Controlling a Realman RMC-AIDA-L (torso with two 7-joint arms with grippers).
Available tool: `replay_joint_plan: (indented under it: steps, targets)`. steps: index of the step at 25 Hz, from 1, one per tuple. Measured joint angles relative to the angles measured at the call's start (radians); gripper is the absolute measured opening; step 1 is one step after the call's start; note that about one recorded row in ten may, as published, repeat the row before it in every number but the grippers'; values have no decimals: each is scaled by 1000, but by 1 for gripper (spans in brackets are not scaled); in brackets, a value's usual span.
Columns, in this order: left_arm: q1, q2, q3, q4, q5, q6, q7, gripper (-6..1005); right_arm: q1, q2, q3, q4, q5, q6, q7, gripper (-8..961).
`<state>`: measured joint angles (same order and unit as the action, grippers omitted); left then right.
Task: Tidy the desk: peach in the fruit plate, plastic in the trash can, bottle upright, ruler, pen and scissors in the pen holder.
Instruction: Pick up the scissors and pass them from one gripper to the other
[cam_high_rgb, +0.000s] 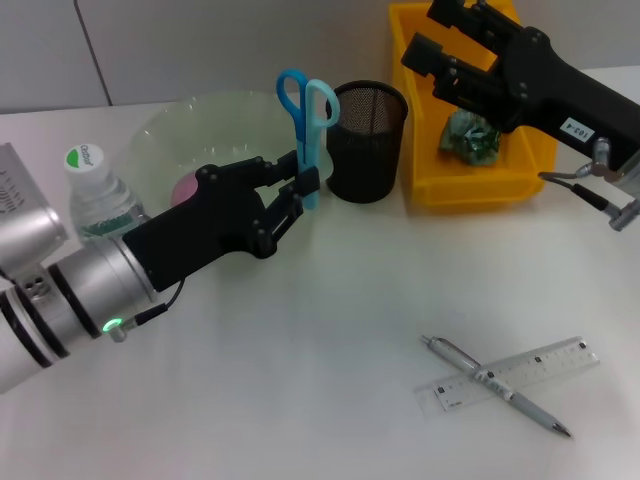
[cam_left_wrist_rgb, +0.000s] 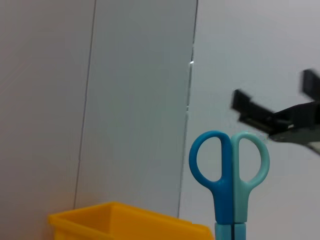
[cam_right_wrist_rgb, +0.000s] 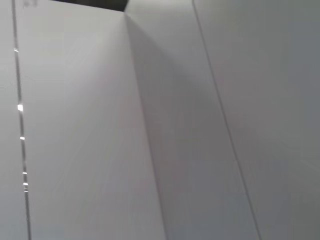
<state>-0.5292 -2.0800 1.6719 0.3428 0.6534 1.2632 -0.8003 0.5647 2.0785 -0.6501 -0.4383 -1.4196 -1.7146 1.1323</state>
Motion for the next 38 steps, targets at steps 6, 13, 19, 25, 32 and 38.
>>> replay_joint_plan:
  steps: [6, 13, 19, 25, 32, 38]
  targets:
    - [11, 0, 130, 41, -167, -101, 48, 210, 6, 0, -3, 44, -4, -22, -54, 817]
    - [25, 0, 228, 79, -292, -148, 112, 210, 15, 3, -16, 95, -7, 7, -113, 817]
    - [42, 0, 311, 123, -407, -208, 181, 210, 28, 6, -39, 135, -7, 59, -163, 817]
    - [45, 0, 394, 149, -513, -264, 245, 210, 36, 7, -53, 143, -8, 97, -177, 816]
    - [55, 0, 416, 173, -528, -287, 254, 210, 43, 8, -105, 145, -6, 153, -177, 816]
    - [66, 0, 464, 188, -595, -296, 311, 210, 45, 9, -108, 146, -4, 188, -178, 816]
